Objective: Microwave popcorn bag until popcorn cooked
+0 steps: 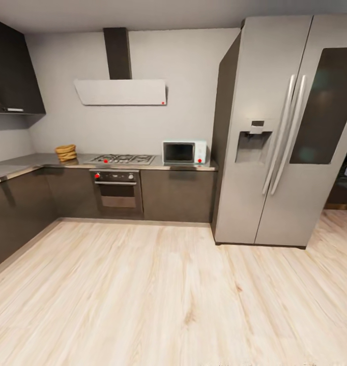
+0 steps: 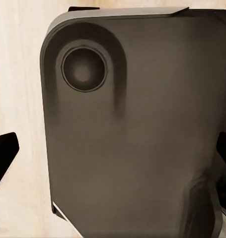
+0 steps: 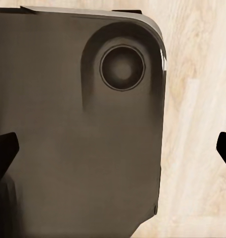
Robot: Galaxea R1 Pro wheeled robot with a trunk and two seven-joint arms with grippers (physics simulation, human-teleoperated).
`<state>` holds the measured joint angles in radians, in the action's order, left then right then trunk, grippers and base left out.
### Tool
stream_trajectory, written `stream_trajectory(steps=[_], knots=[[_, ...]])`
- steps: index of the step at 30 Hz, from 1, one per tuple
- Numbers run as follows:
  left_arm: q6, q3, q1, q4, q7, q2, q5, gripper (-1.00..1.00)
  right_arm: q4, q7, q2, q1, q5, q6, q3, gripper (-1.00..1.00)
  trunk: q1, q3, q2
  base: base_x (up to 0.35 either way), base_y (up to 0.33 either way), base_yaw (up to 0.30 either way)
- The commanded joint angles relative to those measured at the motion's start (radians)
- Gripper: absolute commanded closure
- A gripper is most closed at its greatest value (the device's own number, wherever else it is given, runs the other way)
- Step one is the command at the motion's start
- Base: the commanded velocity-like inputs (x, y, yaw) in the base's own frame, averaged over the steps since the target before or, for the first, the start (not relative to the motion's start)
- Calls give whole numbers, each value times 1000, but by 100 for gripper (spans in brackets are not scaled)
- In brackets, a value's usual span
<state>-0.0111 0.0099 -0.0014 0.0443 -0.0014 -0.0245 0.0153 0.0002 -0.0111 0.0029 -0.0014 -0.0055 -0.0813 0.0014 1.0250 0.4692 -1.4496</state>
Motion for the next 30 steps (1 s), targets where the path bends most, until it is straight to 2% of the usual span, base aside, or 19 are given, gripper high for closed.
stream_trajectory(steps=[1,14,30], knots=[[-1,1,0,0,0,0,2,-100,0,-1,0,0,0,-3,0,-100,0,1,0,0,0,-243],[-1,1,0,0,-2,1,2,-100,0,0,0,0,9,-3,4,-100,0,1,0,86,0,-47],[-1,1,0,-1,-2,1,2,-100,1,0,0,0,10,-2,5,-100,0,1,0,269,0,0]])
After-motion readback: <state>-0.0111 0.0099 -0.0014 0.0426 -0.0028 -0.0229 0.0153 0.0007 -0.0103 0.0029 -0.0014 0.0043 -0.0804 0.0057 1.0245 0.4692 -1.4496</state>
